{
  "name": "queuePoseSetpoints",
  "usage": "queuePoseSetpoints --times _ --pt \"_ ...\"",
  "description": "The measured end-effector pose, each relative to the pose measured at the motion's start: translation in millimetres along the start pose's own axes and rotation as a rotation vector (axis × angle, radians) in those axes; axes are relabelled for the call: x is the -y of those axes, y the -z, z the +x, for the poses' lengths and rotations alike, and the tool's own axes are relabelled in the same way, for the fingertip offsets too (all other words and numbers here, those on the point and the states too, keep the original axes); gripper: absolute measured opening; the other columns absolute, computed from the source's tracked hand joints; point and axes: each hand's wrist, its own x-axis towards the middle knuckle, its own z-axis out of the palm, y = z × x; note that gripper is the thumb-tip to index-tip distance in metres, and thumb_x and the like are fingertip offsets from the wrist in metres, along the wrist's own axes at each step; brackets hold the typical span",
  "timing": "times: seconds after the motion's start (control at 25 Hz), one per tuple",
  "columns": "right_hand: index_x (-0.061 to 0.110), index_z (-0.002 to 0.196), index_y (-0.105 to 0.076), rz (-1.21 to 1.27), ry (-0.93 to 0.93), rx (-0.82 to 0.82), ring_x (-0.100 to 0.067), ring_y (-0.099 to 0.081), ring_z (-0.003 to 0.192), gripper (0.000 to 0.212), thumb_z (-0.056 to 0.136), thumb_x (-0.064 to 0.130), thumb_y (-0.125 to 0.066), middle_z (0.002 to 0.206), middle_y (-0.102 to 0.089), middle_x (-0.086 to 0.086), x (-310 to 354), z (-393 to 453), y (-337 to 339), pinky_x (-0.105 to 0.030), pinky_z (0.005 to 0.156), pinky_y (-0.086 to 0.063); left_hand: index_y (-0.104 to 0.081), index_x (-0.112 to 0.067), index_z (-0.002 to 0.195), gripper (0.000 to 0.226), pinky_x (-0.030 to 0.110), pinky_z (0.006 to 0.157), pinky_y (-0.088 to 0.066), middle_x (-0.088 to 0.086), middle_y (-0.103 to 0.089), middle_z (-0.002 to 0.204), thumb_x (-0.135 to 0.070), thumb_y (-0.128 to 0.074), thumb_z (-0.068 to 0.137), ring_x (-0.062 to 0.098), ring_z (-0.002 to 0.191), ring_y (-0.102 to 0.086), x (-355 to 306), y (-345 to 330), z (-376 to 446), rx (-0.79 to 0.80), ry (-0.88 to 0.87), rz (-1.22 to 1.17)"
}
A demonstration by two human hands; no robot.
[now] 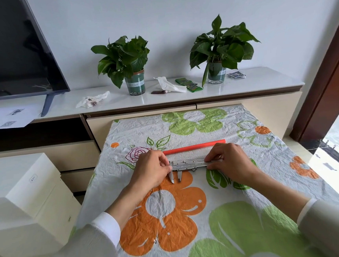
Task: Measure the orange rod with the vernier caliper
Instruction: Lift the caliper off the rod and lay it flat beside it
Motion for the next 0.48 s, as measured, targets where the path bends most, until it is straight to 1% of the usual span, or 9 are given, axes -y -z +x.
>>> queuePoseSetpoints --times 0.2,0.48 --pt "0.015 0.085 -0.084 0.011 -0.018 -0.016 -0.006 -0.067 0.078 0.014 0.073 0.009 -0.089 0.087 -0.07 0.007 0.9 -0.4 -1.3 -0.009 0.065 -0.048 -0.076 -0.019 0.082 0.011 0.016 0.057 -0.044 -0.007 -0.071 0.074 -0.023 -0.086 0.078 0.006 0.069 -0.067 0.2 -0.1 0.0 0.004 -0.002 0.012" --pt "0.014 0.083 -0.084 0.026 -0.034 -0.037 -0.011 -0.067 0.076 0.011 0.073 0.011 -0.089 0.084 -0.072 0.004 -0.3 -0.9 -1.0 -0.013 0.062 -0.051 -0.075 -0.021 0.084 0.012 0.014 0.054 -0.04 -0.009 -0.071 0.077 -0.024 -0.085 0.079 0.0 0.069 -0.064 0.0 0.0 -0.7 0.01 -0.003 0.023"
